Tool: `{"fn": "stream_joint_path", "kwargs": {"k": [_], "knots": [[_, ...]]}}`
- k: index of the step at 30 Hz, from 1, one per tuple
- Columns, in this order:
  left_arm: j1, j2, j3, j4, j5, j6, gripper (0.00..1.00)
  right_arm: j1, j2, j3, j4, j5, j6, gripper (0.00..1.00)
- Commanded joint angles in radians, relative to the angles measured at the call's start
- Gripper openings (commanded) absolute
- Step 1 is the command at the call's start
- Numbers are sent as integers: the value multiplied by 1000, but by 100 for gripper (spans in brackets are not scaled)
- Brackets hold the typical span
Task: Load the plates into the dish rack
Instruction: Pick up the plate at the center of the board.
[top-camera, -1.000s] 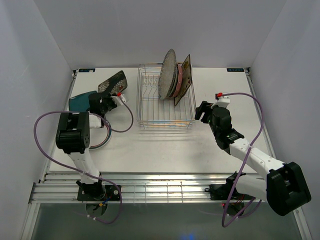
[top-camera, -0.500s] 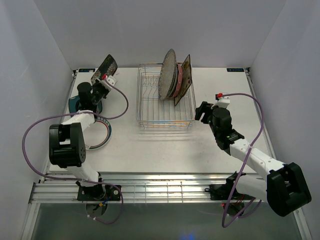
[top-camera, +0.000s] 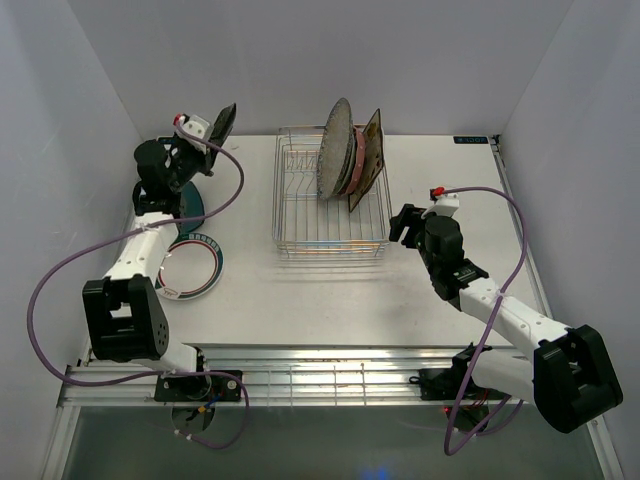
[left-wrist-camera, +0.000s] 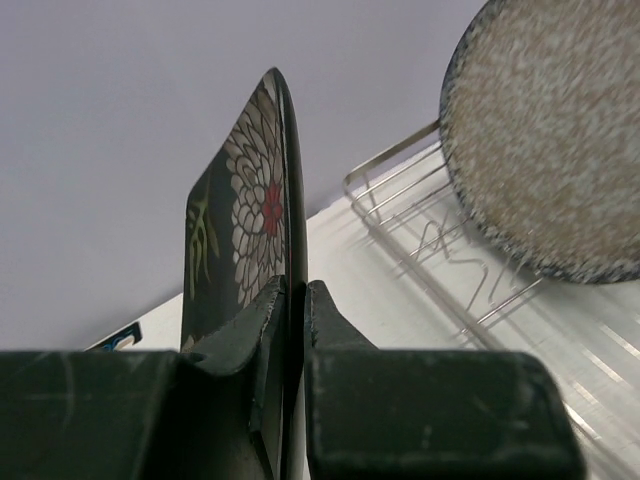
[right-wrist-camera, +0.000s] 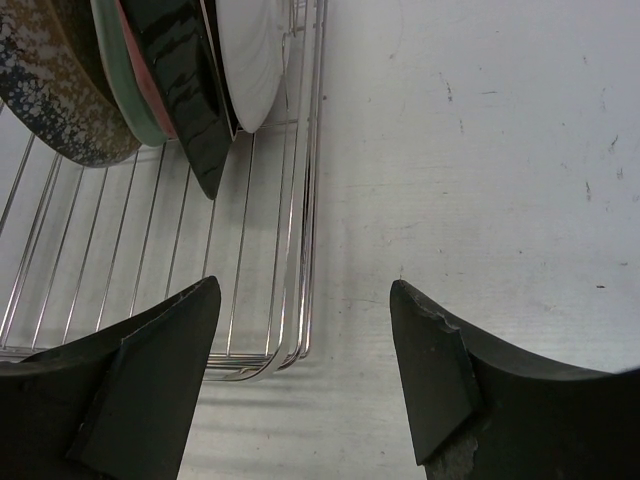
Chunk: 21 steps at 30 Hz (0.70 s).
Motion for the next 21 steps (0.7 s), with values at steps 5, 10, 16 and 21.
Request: {"fn": "stream_joint_path", "kwargs": {"k": [5,10,16,21], "knots": [[-4,-117,195,-27,45,-241,0,-3,-13,3,52,-5,-5,75],[-13,-103,305,-151,12,-359,0,-2,-15,2,52,-5,-5,75],[-54,-8,507,-373,-11,-410,0,-3,-15,2,52,-7,-6,74],[-105,35,597,-441,-24,-487,0,-3,-13,2,53,-8,-5,74]]}}
